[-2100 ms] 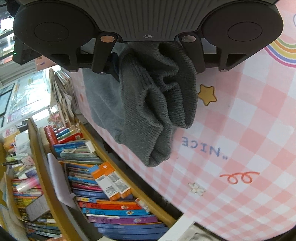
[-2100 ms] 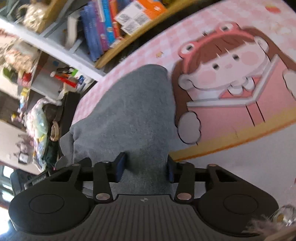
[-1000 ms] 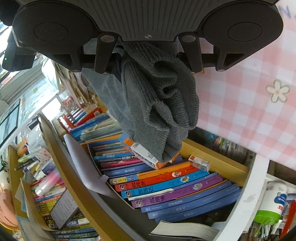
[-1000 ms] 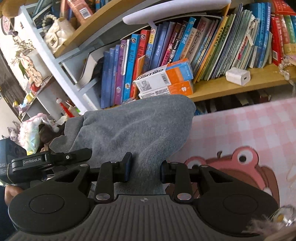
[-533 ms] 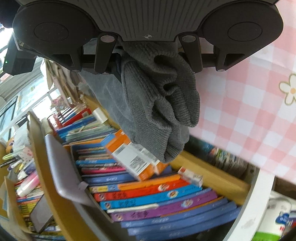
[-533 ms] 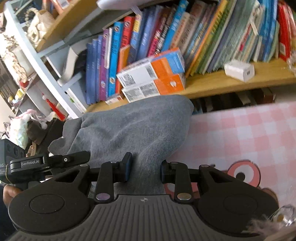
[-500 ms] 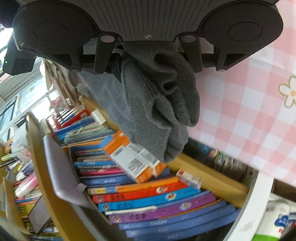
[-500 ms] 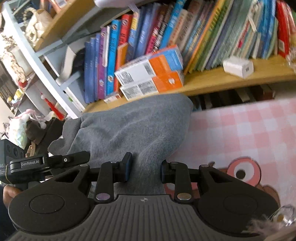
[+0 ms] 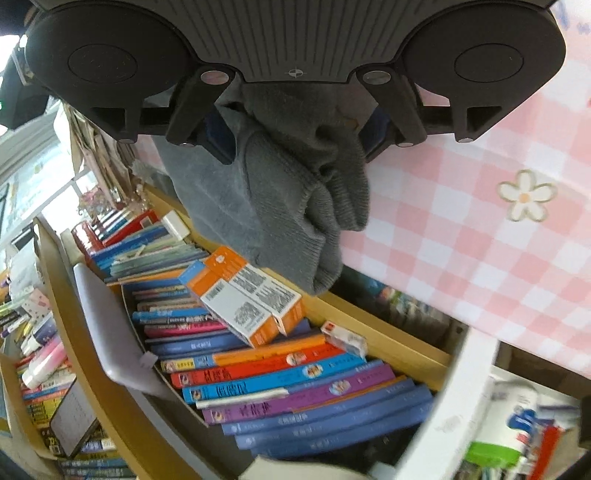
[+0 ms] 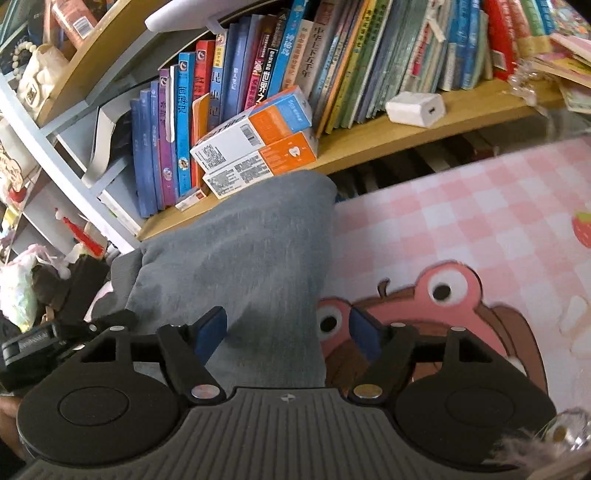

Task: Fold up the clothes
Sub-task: 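Open both tools and lift them off the folded sweatshirt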

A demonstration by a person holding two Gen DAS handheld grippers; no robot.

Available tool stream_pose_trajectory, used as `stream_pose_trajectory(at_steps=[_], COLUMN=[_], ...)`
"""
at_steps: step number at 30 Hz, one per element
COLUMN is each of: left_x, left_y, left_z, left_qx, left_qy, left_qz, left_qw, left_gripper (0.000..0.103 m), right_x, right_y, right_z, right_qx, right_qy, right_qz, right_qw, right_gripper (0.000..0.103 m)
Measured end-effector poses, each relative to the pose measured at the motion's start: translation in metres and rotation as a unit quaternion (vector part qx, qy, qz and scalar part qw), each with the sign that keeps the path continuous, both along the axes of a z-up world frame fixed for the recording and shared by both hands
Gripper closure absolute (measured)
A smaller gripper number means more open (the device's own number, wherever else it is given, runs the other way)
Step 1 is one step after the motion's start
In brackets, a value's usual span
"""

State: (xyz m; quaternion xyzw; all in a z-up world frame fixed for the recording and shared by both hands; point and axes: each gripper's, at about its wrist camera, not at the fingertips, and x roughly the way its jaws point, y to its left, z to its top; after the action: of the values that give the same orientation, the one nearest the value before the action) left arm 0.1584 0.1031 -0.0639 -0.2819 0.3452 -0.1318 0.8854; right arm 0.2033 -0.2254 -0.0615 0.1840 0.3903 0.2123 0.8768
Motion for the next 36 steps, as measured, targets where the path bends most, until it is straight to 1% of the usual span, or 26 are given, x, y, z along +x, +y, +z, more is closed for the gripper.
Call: stream_pose_trajectory(at_steps=[7,10,18,23,24,26,36], left_x=[-0.027,-0.039,-0.071,-0.086,-0.089,-0.094,-0.117], left_y=[0.001,-0.008,-0.031,-0.041,-0.042,-0.045,-0.053], left_z=[0.016,0.020,0.028,0.032,0.033,0.033,0.034], left_qx=[0.028,0.048,0.097,0.123,0.126,0.132,0.165], left_qy=[-0.008,-0.009,-0.012,-0.021,-0.022,-0.023,-0.021], left_qz=[0.017,0.015,0.012,0.005,0.005,0.005,0.011], left_qw=[0.9994,0.9987,0.9951,0.9922,0.9917,0.9910,0.9860], left_gripper=[0.027,0.027,0.025,0.025,0.025,0.020,0.019], right_x=[-0.040,-0.055,-0.090,-0.109,-0.113,-0.120,-0.151], right_y=[0.004,0.007,0.024,0.031,0.032,0.033,0.036], right_z=[0.010,0.015,0.023,0.026,0.027,0.028,0.026], right_qx=[-0.015,-0.024,-0.075,-0.103,-0.110,-0.119,-0.154], right_qy=[-0.003,-0.009,-0.028,-0.043,-0.046,-0.052,-0.061], right_qz=[-0.001,-0.004,-0.008,-0.010,-0.012,-0.018,-0.030], right_qw=[1.000,1.000,0.997,0.994,0.993,0.991,0.986], right_gripper=[0.027,0.025,0.018,0.014,0.013,0.011,0.004])
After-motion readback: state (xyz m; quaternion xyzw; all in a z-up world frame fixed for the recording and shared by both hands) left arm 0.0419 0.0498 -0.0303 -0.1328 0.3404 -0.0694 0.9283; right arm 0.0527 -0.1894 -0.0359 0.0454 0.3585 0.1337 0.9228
